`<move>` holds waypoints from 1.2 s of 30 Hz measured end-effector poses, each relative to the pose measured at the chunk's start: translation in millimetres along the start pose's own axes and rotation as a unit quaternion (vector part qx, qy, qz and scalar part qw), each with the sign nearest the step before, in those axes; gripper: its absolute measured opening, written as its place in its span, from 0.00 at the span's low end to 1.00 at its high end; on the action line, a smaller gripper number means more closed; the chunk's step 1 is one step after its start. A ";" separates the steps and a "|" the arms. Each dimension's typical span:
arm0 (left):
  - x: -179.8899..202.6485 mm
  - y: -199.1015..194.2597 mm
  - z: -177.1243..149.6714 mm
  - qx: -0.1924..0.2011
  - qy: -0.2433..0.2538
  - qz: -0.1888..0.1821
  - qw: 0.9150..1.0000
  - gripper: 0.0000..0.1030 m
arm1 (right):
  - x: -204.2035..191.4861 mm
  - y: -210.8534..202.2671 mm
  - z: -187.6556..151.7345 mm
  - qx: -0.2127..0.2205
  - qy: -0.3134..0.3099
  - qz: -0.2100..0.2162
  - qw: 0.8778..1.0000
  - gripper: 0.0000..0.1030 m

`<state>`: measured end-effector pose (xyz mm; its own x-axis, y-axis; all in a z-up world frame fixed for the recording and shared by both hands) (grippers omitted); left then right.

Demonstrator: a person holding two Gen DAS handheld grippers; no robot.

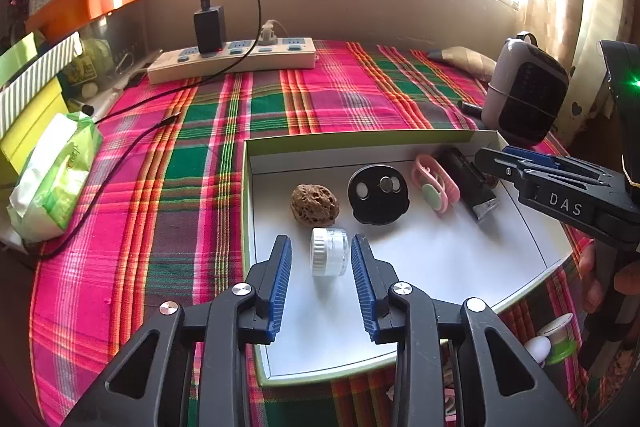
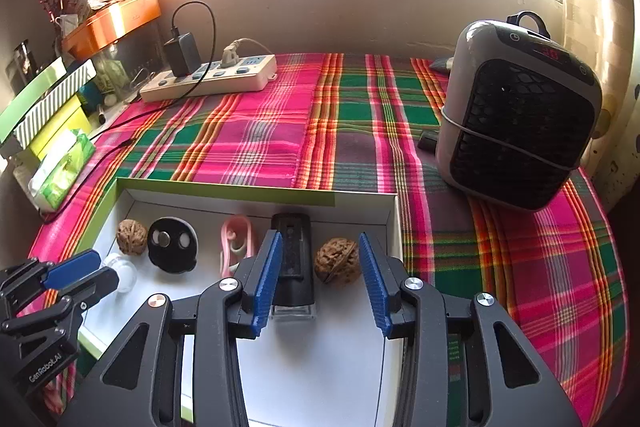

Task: Organize objects
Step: 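Open left tool to drop the cylinder while right tool releases the walnut in the box, then withdraw left tool toward the pink ear-hook while right tool moves to the green spool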

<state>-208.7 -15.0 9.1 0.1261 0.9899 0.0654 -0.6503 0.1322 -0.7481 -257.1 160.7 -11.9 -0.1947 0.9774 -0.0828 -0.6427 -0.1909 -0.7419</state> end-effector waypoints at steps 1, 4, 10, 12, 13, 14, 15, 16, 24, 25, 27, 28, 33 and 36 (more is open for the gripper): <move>0.3 -1.3 -0.5 0.001 0.000 0.000 1.000 0.29 | -0.3 -1.5 -0.6 0.001 0.000 0.000 1.000 0.40; 0.7 -5.3 -2.1 0.002 0.000 0.001 1.000 0.29 | -1.3 -6.2 -3.7 0.002 0.001 0.002 1.000 0.40; 1.6 -15.8 -6.1 0.009 0.001 0.002 1.000 0.30 | -4.1 -16.0 -8.9 0.006 0.001 0.003 1.000 0.40; 0.4 -19.7 -7.6 0.011 -0.001 0.000 1.000 0.30 | -4.4 -19.7 -10.5 0.008 0.003 0.004 1.000 0.41; -0.6 -21.3 -8.5 0.013 -0.002 0.000 1.000 0.30 | -4.9 -22.0 -11.4 0.009 0.003 0.005 1.000 0.41; -2.0 -23.5 -9.6 0.014 -0.004 0.001 1.000 0.30 | -5.3 -24.7 -12.8 0.011 0.003 0.007 1.000 0.41; -2.6 -24.9 -10.2 0.015 -0.004 0.002 1.000 0.30 | -5.6 -26.9 -14.2 0.013 0.003 0.007 1.000 0.41; -3.8 -27.7 -11.3 0.017 -0.006 0.003 1.000 0.30 | -6.0 -30.0 -15.9 0.015 0.003 0.008 1.000 0.41; -9.1 -43.1 -23.1 0.026 -0.017 0.000 1.000 0.30 | -9.6 -46.6 -30.9 0.025 0.004 0.014 1.000 0.41; -9.7 -44.3 -25.1 0.026 -0.019 -0.001 0.999 0.30 | -9.7 -48.4 -32.7 0.025 0.005 0.015 1.000 0.41; -10.3 -46.6 -28.7 0.026 -0.021 -0.001 0.999 0.31 | -10.2 -53.1 -37.2 0.027 0.006 0.017 0.999 0.41; -10.2 -48.0 -30.1 0.026 -0.023 -0.001 0.999 0.31 | -10.5 -55.8 -39.6 0.028 0.005 0.016 0.999 0.41; -5.0 -59.7 -38.7 0.032 -0.021 -0.017 0.999 0.31 | -12.5 -73.3 -51.9 0.043 -0.004 0.012 0.999 0.41; -0.5 -64.7 -44.9 0.030 -0.020 -0.030 0.999 0.33 | -12.0 -79.9 -61.3 0.046 -0.001 0.015 0.999 0.42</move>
<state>-133.0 -26.4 27.8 0.1361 0.9813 0.1362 -0.6863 0.1926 -0.7013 -158.0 169.9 7.6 -0.2163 0.9710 -0.1022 -0.7014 -0.2274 -0.6755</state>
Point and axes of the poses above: each gripper's, at about its wrist camera, not at the fingertips, and y roughly the way its jaws point, x to its right, z to its top, the point moved 3 cm from there along y, roughly the way its jaws point, and after that the axes turned 1 degree about y, right-handed, at the moved point
